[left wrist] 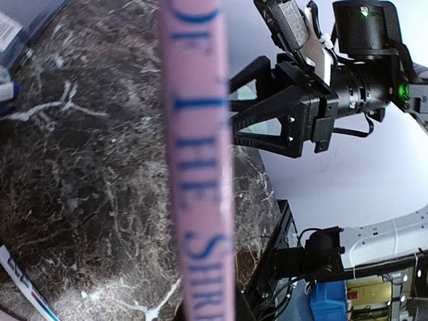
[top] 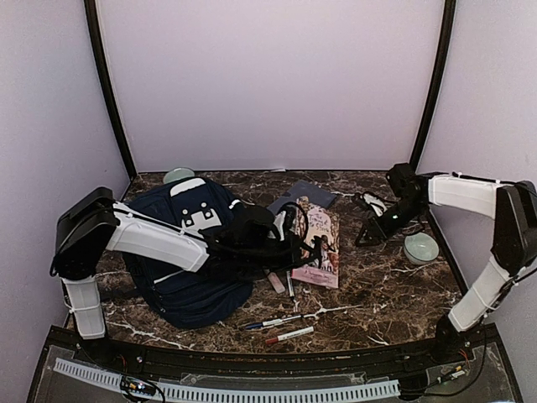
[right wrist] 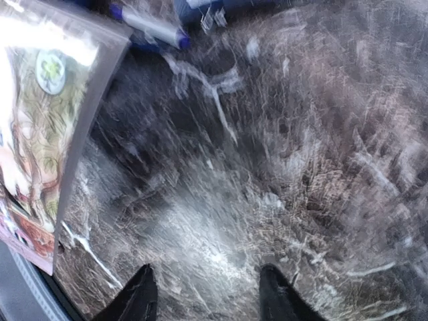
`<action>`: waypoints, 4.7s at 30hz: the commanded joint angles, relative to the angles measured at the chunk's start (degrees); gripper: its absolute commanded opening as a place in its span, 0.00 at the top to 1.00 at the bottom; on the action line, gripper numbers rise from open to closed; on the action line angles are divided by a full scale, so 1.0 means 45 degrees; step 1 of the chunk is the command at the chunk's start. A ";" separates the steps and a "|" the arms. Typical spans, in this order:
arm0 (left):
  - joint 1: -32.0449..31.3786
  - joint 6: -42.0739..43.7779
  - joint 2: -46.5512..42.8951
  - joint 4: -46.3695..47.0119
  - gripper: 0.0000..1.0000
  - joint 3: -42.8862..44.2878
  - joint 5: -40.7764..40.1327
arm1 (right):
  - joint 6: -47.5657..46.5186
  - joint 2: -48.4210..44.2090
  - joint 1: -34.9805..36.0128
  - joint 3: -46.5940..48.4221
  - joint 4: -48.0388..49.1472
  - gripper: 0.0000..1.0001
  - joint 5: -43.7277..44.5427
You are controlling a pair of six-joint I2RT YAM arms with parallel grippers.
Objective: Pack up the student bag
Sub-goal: Pass from the left arm to the right, then pick up the largest pocket of the bag from the student bag.
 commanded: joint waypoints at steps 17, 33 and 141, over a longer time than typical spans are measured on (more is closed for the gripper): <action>-0.0088 0.6435 -0.5418 0.2560 0.99 -0.1061 0.0214 | 0.3104 -0.4073 0.0768 0.1570 0.4475 0.01 -0.9260; -0.0014 0.6370 -0.6135 0.3231 1.00 -0.1830 -0.0808 | 0.5579 -0.3740 0.3459 0.1053 0.7035 0.24 -1.0430; -0.0108 0.8930 -0.2777 -1.5263 0.76 0.0473 -0.6980 | 0.2098 -0.4365 0.3471 -0.1560 0.3960 1.00 -0.4179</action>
